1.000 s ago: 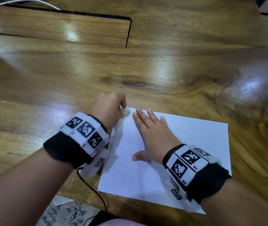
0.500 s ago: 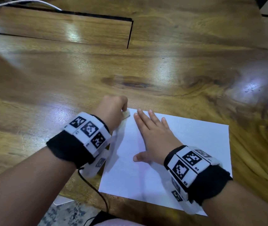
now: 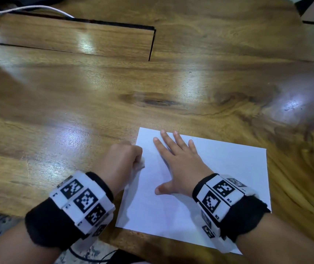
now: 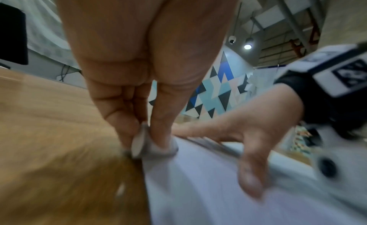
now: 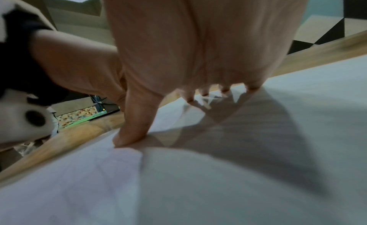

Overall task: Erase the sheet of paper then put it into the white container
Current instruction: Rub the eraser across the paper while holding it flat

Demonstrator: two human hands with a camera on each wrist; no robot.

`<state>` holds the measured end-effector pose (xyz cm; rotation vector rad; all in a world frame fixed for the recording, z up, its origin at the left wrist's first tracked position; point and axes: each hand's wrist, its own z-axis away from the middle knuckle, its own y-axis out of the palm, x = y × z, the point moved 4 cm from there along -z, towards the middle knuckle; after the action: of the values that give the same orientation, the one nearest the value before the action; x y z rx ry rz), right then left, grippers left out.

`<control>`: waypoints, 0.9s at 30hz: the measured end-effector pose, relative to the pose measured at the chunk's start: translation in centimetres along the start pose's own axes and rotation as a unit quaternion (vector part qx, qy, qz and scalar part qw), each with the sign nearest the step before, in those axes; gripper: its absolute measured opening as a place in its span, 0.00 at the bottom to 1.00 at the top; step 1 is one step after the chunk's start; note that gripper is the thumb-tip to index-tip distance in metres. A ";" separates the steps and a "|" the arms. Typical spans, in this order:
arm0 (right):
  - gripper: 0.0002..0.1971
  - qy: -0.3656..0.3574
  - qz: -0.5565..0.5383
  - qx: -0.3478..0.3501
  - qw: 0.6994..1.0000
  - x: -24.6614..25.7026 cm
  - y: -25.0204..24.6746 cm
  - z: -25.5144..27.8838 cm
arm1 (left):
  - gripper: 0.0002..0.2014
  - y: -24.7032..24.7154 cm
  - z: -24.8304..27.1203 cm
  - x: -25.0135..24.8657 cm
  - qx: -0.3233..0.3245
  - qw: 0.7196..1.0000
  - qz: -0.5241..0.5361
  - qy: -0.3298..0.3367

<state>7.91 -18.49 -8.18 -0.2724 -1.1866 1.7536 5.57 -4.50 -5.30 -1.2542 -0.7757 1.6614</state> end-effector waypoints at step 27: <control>0.63 0.014 0.001 -0.019 1.000 0.1 -0.1 -0.1 | 0.13 0.0 -0.7 -1.2 -0.023 0.999 0.016 0.014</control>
<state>7.96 -18.38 -8.14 -0.3192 -1.2010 1.7253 6.30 -5.66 -5.04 -1.3264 -0.7848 1.6555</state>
